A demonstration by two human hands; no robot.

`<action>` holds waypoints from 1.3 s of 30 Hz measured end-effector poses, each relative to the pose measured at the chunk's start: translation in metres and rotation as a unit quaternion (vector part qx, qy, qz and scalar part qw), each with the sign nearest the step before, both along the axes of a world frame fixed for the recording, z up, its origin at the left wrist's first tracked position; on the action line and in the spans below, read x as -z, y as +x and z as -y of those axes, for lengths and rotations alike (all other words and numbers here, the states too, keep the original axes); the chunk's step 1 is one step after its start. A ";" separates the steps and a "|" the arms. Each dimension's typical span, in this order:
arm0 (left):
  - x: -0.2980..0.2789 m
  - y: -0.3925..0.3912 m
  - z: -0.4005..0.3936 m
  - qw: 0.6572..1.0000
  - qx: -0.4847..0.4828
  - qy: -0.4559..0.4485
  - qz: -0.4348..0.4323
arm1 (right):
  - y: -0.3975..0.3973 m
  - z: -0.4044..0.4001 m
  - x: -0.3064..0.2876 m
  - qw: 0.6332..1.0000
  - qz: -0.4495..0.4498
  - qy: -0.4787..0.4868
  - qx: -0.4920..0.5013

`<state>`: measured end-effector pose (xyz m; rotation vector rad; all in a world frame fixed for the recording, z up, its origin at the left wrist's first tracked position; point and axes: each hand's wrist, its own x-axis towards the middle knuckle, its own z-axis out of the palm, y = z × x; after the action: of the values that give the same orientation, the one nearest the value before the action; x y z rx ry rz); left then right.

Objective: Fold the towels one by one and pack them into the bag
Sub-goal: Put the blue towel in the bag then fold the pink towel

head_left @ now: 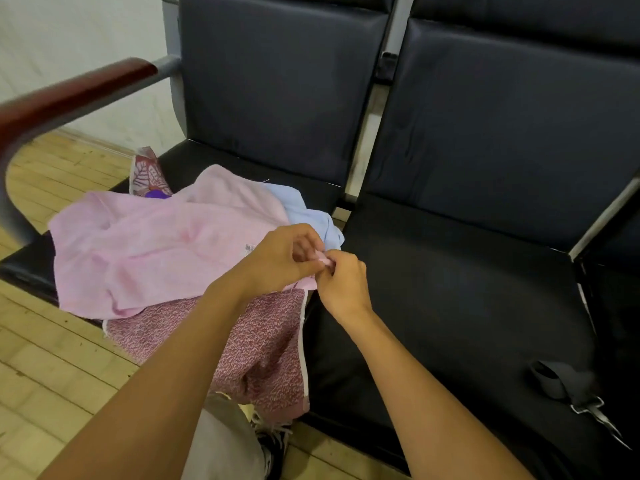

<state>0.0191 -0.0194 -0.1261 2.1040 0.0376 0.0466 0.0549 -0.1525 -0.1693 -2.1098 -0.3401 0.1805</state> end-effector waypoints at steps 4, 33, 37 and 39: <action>0.006 -0.002 -0.010 0.963 -0.050 0.265 -0.026 | 0.001 0.001 -0.003 0.999 -0.010 0.007 0.047; -0.011 0.017 0.054 0.987 0.011 0.158 0.020 | 0.012 0.047 -0.022 0.977 -0.160 0.055 -0.133; -0.009 0.019 0.051 0.987 -0.028 0.144 0.060 | 0.015 0.048 -0.025 0.990 -0.086 0.062 -0.091; -0.007 0.021 0.050 0.992 -0.032 0.102 0.070 | 0.015 0.051 -0.027 0.992 -0.074 0.064 -0.081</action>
<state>0.0399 -0.0693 -0.1195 2.2992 0.0167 0.2453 0.0695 -0.2034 -0.1422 -1.9298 -0.4230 0.3980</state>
